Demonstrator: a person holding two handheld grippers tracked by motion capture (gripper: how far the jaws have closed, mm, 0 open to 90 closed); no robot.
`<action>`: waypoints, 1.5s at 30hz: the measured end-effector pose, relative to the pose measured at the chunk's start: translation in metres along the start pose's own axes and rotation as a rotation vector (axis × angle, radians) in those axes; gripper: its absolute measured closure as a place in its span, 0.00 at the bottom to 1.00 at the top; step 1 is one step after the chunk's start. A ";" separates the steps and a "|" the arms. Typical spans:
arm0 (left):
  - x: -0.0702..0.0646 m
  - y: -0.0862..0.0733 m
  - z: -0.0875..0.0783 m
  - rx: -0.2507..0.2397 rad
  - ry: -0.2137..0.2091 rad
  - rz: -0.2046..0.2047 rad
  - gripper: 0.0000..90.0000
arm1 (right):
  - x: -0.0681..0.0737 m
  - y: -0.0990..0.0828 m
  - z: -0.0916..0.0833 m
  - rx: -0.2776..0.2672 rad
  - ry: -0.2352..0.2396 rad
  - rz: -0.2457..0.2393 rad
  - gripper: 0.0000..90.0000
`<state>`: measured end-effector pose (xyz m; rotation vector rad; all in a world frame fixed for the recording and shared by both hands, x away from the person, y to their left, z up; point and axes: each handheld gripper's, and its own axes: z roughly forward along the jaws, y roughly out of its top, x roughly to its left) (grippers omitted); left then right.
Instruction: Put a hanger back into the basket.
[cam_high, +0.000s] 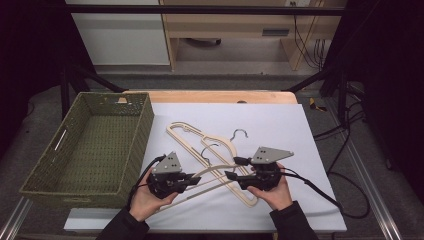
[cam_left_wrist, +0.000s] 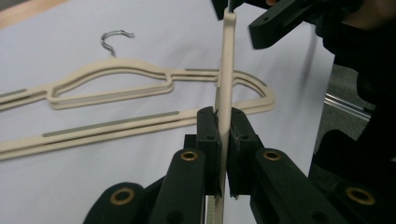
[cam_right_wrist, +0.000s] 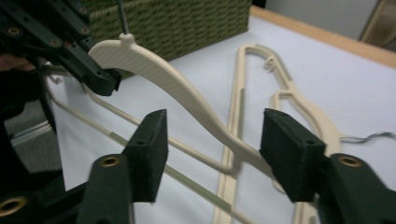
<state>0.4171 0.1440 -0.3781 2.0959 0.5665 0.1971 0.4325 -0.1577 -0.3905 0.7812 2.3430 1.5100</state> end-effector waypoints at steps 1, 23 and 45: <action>0.000 0.001 -0.003 -0.006 0.015 -0.001 0.95 | -0.002 0.000 -0.004 -0.022 -0.010 0.008 0.41; 0.007 0.043 -0.076 -0.130 0.185 0.015 0.95 | -0.030 -0.013 -0.050 -0.117 -0.202 0.119 0.13; 0.103 0.045 -0.167 -0.130 0.369 -0.068 0.95 | -0.036 -0.018 -0.058 -0.116 -0.249 0.144 0.07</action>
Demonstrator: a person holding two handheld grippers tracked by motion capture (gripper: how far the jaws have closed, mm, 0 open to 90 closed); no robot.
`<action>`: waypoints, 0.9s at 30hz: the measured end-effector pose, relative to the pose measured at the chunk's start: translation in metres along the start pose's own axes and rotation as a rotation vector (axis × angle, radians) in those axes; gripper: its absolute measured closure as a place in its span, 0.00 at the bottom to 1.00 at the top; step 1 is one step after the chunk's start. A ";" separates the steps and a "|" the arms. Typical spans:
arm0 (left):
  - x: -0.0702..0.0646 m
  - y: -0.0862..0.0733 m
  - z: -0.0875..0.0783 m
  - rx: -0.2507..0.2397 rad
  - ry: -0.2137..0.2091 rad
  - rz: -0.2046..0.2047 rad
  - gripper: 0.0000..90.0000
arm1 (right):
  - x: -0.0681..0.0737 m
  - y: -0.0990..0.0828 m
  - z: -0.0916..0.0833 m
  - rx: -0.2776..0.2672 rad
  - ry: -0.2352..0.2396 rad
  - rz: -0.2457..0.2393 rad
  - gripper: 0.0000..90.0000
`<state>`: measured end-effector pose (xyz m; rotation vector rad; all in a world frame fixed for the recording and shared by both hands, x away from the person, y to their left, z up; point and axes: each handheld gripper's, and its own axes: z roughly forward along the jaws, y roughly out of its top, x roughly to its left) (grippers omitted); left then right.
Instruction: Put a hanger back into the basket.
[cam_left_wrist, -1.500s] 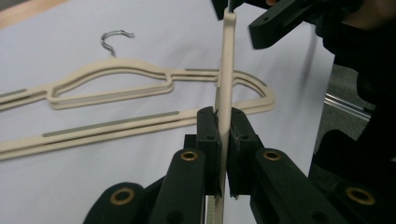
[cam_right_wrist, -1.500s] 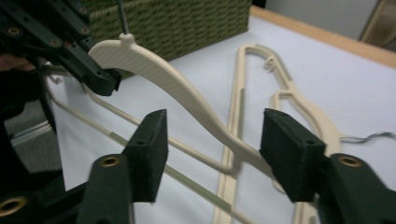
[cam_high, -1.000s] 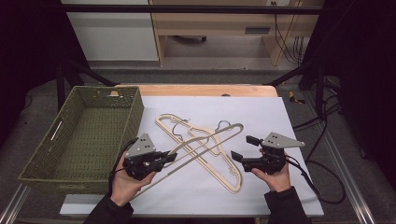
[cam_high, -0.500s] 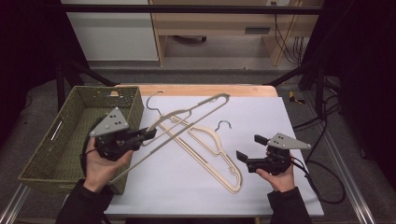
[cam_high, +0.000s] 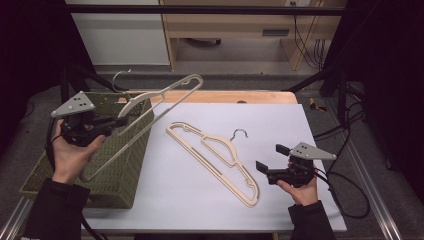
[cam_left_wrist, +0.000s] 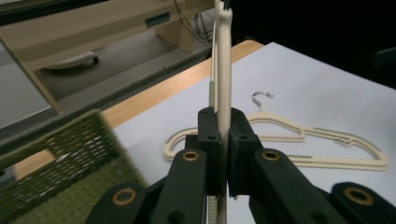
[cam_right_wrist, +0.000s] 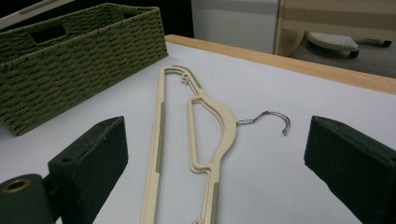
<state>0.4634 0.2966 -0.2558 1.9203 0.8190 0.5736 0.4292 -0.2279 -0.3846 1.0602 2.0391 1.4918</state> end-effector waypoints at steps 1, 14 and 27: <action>0.005 -0.002 -0.002 0.004 0.009 -0.004 0.95 | 0.000 0.000 0.001 -0.001 0.000 -0.003 0.07; 0.061 -0.035 -0.012 0.055 0.052 -0.045 0.95 | -0.001 0.000 0.000 0.000 -0.003 0.005 0.06; 0.092 -0.060 -0.024 0.083 0.067 -0.072 0.96 | -0.002 -0.001 0.000 -0.004 -0.011 0.007 0.06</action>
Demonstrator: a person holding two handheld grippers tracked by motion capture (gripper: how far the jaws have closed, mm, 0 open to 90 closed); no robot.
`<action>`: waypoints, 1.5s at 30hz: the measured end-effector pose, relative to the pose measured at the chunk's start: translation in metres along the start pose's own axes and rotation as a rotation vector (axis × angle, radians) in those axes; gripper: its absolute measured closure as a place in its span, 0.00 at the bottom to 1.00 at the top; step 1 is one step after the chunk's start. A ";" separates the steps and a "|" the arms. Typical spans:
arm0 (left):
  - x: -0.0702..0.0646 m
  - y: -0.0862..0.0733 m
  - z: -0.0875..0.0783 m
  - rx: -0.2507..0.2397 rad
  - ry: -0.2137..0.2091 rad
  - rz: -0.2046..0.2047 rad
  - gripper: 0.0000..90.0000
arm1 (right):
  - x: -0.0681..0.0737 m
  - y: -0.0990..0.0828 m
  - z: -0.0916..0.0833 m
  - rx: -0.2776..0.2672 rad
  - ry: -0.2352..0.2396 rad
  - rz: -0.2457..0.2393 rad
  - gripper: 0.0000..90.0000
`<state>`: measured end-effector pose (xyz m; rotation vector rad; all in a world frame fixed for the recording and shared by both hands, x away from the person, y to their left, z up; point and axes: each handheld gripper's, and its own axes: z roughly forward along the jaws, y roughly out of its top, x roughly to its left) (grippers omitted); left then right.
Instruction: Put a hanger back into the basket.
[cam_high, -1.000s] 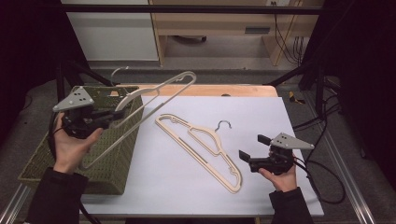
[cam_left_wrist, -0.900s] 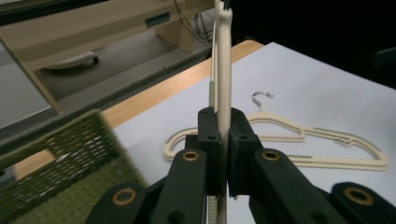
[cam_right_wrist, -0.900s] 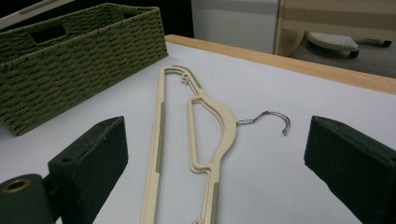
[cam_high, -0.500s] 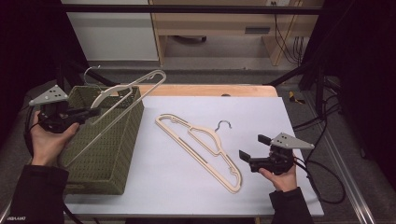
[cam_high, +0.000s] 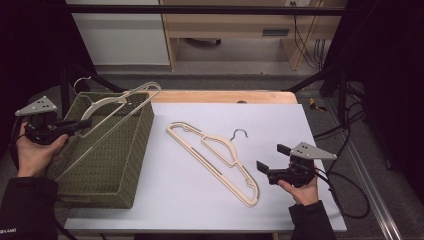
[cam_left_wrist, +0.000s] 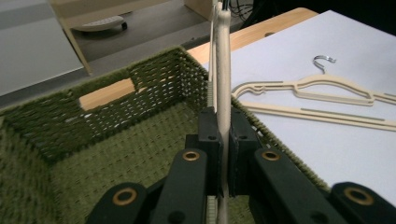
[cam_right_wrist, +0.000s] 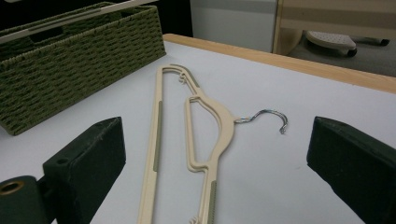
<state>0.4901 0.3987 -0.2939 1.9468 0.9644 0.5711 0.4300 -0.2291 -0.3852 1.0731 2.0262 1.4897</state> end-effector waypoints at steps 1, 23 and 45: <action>0.001 -0.001 -0.001 -0.002 0.000 -0.005 0.96 | 0.000 0.000 0.000 0.000 0.000 0.000 0.06; 0.032 -0.035 -0.017 0.021 0.030 -0.067 0.96 | -0.001 -0.001 -0.001 0.009 0.003 -0.015 0.04; 0.035 -0.072 0.038 0.187 -0.012 -0.167 0.95 | 0.000 -0.002 0.000 0.021 0.009 -0.015 0.04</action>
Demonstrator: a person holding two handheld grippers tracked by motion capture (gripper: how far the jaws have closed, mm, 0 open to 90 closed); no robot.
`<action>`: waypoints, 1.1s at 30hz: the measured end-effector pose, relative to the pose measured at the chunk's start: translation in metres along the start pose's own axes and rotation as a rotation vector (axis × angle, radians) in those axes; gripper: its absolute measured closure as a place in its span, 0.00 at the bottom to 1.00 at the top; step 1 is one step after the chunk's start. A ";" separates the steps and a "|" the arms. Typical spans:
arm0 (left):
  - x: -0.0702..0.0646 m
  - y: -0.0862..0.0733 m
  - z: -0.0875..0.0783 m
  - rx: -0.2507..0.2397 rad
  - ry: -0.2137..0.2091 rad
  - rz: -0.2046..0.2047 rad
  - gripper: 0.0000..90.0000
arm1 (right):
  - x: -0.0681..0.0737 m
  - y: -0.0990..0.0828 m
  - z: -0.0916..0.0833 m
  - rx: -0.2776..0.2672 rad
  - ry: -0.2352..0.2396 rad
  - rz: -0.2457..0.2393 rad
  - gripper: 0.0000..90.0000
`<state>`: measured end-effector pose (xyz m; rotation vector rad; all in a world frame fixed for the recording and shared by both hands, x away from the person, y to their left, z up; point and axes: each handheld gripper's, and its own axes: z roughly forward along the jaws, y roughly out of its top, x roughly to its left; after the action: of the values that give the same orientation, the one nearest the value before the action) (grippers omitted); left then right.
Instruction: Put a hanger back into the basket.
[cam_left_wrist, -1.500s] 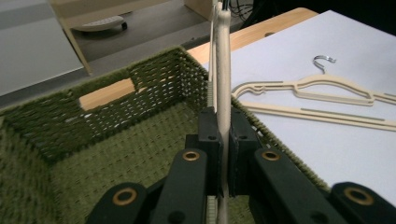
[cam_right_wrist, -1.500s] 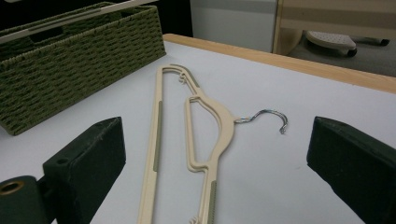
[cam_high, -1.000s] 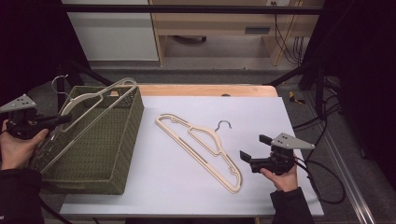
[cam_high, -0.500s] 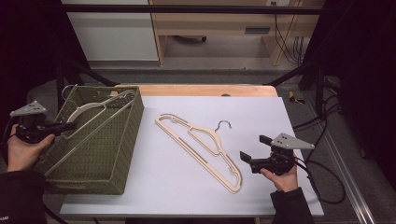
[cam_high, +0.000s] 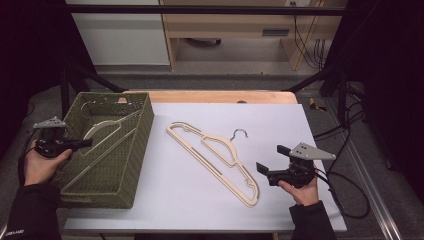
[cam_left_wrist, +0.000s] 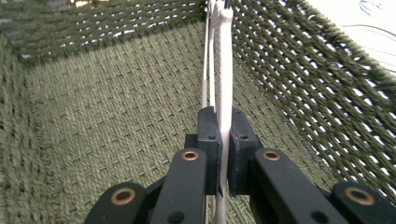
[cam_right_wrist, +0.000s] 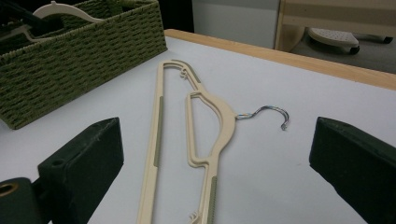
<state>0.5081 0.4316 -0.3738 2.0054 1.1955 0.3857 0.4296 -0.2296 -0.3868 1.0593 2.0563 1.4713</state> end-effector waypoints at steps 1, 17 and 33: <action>0.001 -0.001 0.000 0.000 0.006 -0.007 0.95 | 0.000 0.000 0.000 -0.001 0.001 0.000 0.04; 0.018 -0.008 0.014 0.084 0.220 -0.138 0.84 | 0.001 0.000 0.003 0.008 0.005 0.004 0.04; 0.019 -0.011 0.017 0.171 0.285 -0.182 0.54 | 0.003 -0.001 0.006 0.012 0.016 -0.002 0.04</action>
<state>0.5211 0.4428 -0.3951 2.0099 1.6230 0.5035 0.4312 -0.2238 -0.3894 1.0533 2.0789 1.4731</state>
